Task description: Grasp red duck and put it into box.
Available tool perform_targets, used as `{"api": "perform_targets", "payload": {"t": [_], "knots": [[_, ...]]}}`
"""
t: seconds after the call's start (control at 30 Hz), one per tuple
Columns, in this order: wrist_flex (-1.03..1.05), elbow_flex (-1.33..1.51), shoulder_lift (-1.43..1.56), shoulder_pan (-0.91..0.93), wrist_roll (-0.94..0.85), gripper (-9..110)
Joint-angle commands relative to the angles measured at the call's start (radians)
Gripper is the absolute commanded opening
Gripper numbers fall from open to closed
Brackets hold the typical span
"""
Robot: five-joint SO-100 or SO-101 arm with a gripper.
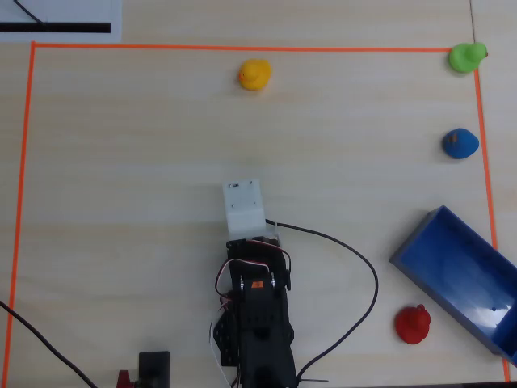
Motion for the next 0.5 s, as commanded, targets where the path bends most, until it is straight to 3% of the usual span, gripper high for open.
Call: {"api": "perform_targets", "payload": {"t": [0.0, 0.3, 0.47], "knots": [[0.029, -0.002, 0.0, 0.008, 0.011, 0], [0.031, -0.002, 0.0, 0.014, -0.006, 0], [-0.141, -0.014, -0.005, 0.049, 0.006, 0]]}}
